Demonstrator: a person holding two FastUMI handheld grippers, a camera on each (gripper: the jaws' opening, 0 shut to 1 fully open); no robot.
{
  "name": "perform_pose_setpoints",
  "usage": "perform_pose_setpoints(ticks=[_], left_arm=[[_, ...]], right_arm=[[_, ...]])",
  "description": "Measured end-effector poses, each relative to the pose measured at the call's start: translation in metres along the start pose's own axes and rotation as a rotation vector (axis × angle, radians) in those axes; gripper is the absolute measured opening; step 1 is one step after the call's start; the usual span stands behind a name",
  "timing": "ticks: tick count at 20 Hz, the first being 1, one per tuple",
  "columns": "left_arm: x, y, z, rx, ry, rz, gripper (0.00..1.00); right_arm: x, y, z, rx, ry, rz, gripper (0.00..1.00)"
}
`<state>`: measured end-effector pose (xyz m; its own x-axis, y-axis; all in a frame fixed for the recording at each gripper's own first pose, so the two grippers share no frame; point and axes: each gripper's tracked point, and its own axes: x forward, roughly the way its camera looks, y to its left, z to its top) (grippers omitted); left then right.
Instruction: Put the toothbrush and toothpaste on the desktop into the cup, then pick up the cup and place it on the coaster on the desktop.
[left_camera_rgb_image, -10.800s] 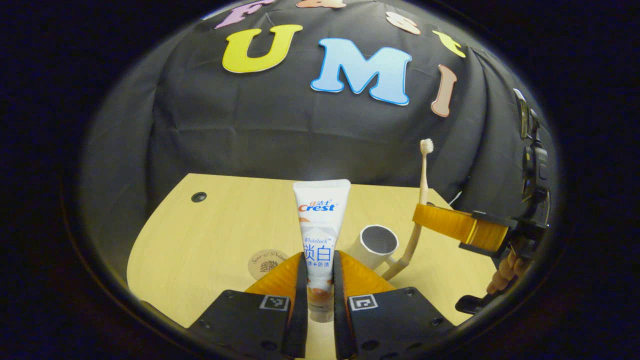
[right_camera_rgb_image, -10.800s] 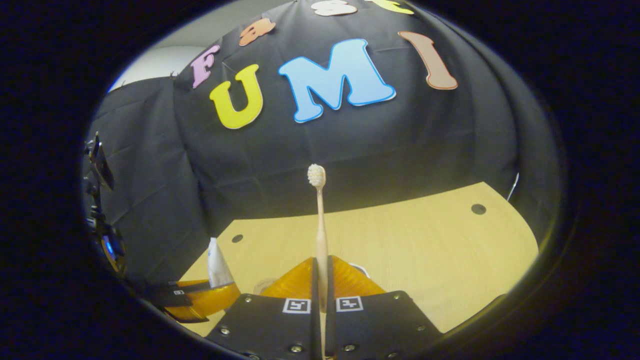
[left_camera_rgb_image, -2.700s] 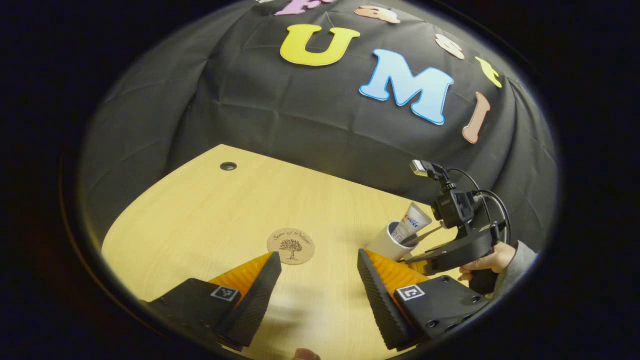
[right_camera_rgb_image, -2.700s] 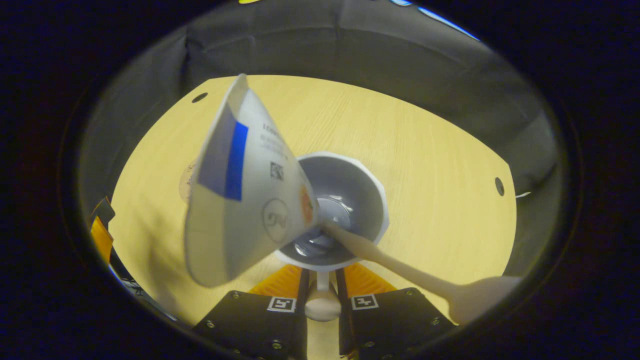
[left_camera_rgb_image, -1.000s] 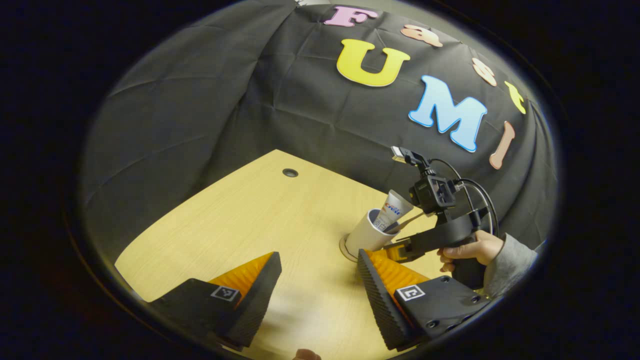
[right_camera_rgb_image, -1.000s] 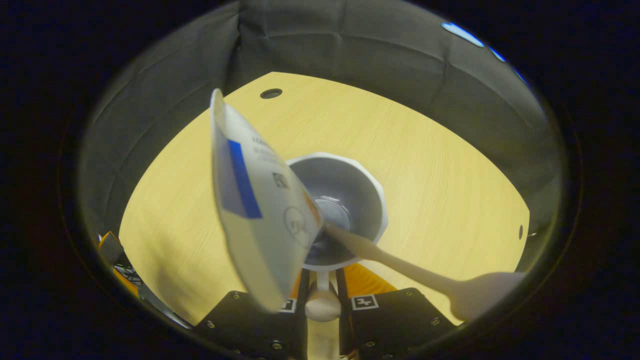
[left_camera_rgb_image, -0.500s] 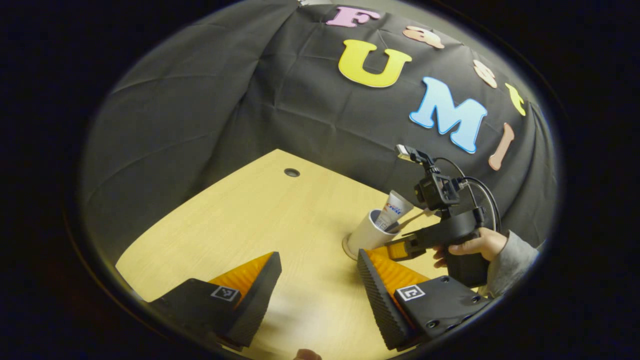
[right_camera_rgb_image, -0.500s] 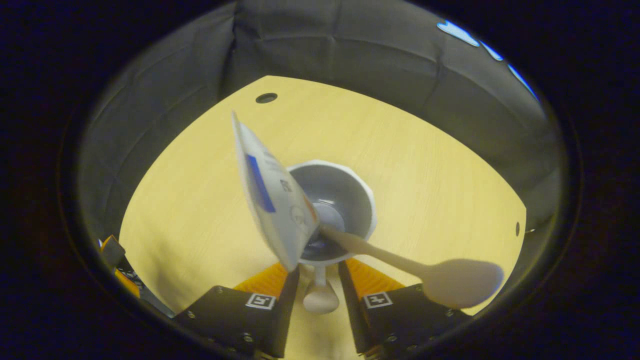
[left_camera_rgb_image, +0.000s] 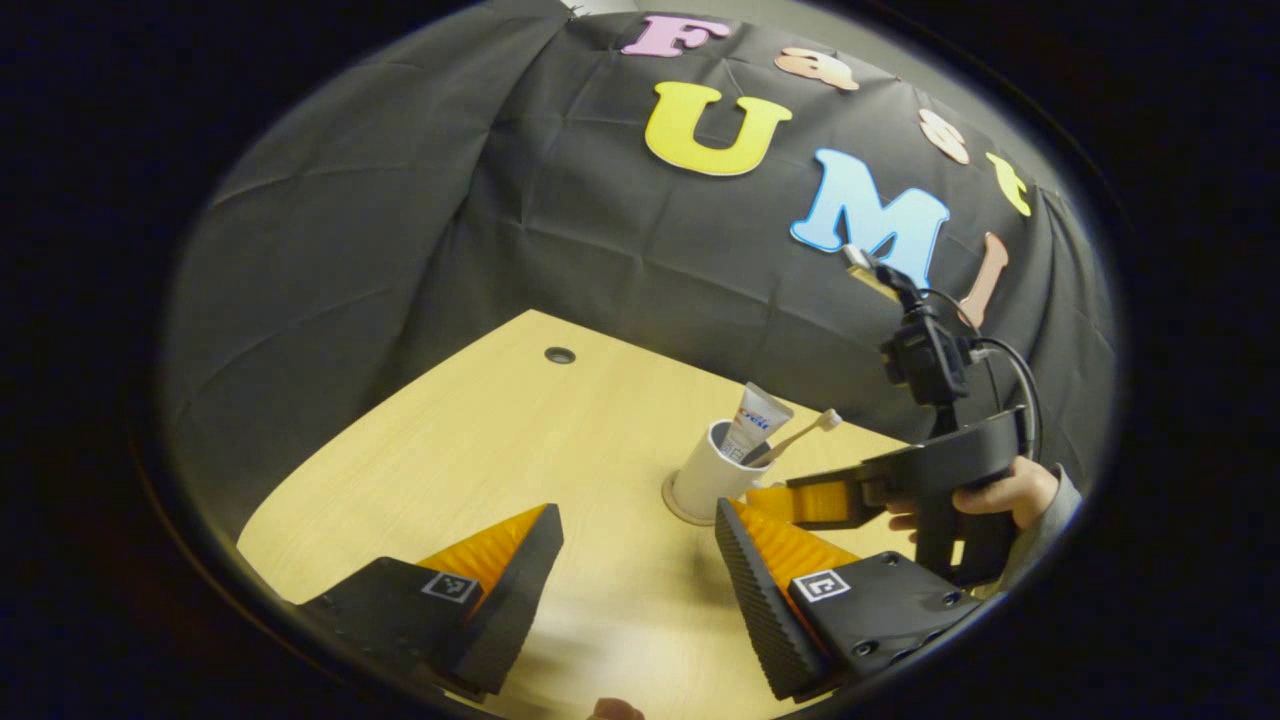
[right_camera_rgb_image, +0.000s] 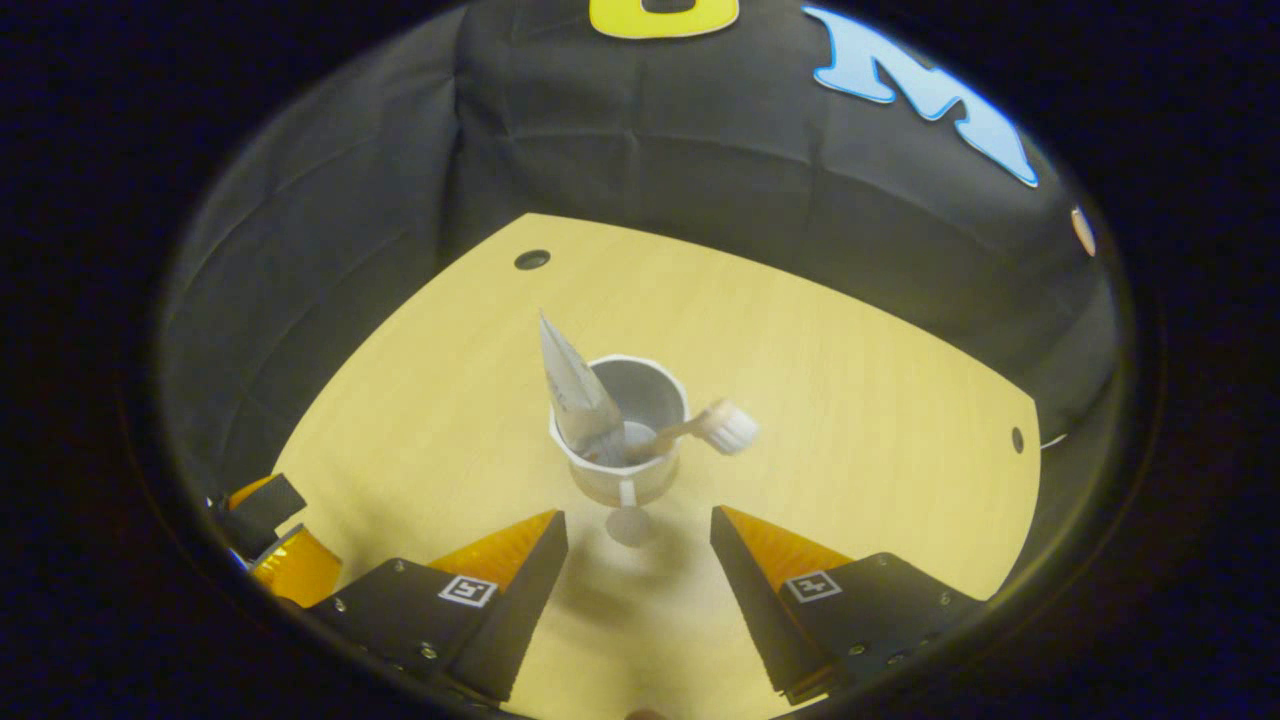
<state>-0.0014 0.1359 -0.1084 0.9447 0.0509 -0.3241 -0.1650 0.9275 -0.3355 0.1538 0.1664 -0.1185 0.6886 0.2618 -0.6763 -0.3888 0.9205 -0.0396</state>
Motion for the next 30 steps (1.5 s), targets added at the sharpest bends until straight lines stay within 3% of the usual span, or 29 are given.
perform_pose_setpoints(ticks=[5,9,19,24,30], left_arm=[[0.006,-0.029,0.003,0.032,-0.013,-0.042,0.98],[0.012,-0.065,0.012,0.08,-0.037,-0.092,1.0],[0.007,-0.152,0.043,0.197,-0.155,-0.195,0.98],[-0.005,-0.182,0.066,0.249,-0.266,-0.188,0.98],[-0.017,-0.205,0.057,0.228,-0.305,-0.149,0.98]], right_arm=[[-0.067,-0.025,0.012,0.053,-0.188,-0.038,0.88],[-0.116,-0.059,0.01,0.082,-0.349,-0.134,0.88],[-0.195,-0.093,-0.015,0.151,-0.626,-0.299,0.88],[-0.232,-0.116,-0.018,0.104,-0.731,-0.386,0.88],[-0.25,-0.132,-0.021,0.07,-0.804,-0.361,0.88]])
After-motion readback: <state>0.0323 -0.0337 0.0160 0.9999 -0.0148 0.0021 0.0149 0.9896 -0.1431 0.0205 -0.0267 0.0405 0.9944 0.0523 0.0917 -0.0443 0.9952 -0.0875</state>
